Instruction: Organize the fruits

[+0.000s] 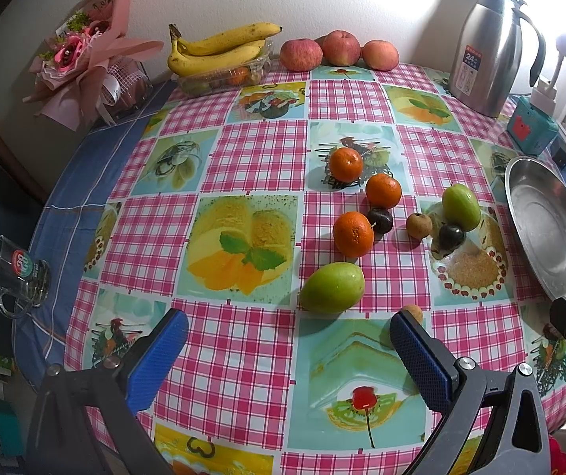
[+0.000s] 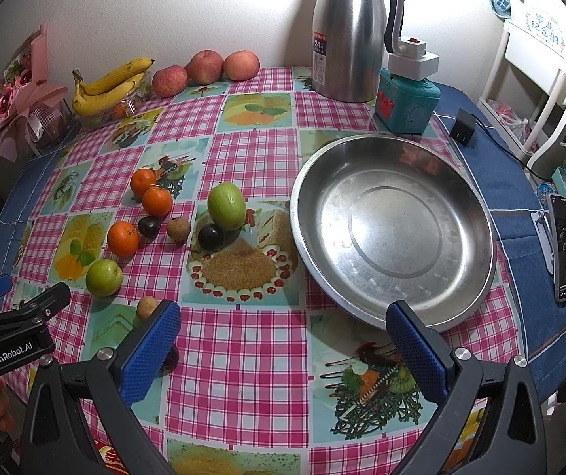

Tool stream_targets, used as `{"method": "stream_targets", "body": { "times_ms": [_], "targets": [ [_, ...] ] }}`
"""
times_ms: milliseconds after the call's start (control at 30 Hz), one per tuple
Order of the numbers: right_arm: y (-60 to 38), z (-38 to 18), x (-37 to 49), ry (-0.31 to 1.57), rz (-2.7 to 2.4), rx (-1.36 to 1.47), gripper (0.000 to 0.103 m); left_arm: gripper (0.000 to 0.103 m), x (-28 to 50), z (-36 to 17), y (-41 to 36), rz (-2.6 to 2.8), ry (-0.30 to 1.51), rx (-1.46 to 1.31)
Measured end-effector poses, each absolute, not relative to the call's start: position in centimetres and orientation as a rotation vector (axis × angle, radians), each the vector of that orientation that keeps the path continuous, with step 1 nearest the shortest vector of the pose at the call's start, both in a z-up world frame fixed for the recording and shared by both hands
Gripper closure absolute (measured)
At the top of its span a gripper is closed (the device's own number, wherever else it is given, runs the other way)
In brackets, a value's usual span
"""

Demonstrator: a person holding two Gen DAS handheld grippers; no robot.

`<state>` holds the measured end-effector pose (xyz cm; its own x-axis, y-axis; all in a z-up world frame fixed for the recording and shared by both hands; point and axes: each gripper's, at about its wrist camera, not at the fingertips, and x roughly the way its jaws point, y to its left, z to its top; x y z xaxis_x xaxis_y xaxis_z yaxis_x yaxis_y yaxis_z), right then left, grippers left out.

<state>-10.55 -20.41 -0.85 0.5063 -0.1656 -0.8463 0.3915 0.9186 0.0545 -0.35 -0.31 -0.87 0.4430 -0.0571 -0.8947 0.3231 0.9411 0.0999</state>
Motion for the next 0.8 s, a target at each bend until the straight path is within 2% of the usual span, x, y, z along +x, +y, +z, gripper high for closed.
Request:
{"method": "stream_targets", "body": {
  "times_ms": [433,667,800],
  "targets": [
    [-20.2,-1.5,-10.2,1.022,-0.332,0.268,0.0,0.0,0.2,-1.6,-0.2,-0.235,1.149,0.257],
    [-19.8,-1.8,-9.6,1.041,-0.3,0.28,0.0,0.0,2.5,-2.2,0.3,-0.269,1.232,0.133],
    [-19.2,-2.1,-8.8,1.064,-0.263,0.299,0.0,0.0,3.3,-1.8,0.4,-0.242,1.206,0.092]
  ]
}}
